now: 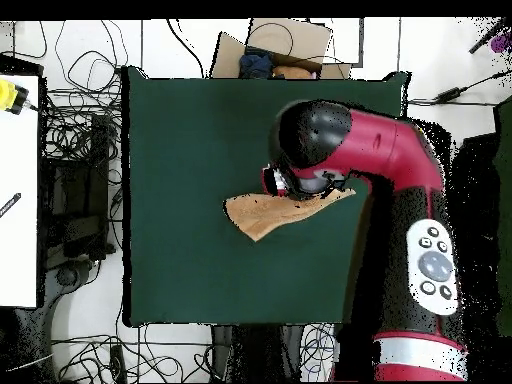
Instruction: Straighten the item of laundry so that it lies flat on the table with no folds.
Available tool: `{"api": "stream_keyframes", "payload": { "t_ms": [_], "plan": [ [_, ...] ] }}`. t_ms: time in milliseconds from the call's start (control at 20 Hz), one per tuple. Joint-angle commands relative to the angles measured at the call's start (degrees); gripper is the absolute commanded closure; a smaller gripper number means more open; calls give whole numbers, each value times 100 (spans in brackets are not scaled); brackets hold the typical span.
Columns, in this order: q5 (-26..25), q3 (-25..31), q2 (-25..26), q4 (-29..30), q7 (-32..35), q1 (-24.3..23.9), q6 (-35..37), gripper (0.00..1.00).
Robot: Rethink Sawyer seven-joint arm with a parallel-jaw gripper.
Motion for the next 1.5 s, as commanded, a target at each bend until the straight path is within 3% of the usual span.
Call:
{"api": "stream_keyframes", "payload": {
  "t_ms": [50, 200, 350, 750, 1100, 1500],
  "plan": [
    [6, -75, -115, -1771, 1931, 392, 1858, 100],
    [-36, -113, -98, -2144, 1991, 463, 2244, 100],
    [6, -184, -152, -2144, 2001, 482, 2244, 100],
    [283, -344, -510, -944, 1884, 425, 1122, 100],
    [856, -273, -717, 1858, 1534, 15, -2419, 100],
    [1021, 123, -460, 3026, 1260, -397, -4746, 100]
  ]
}}
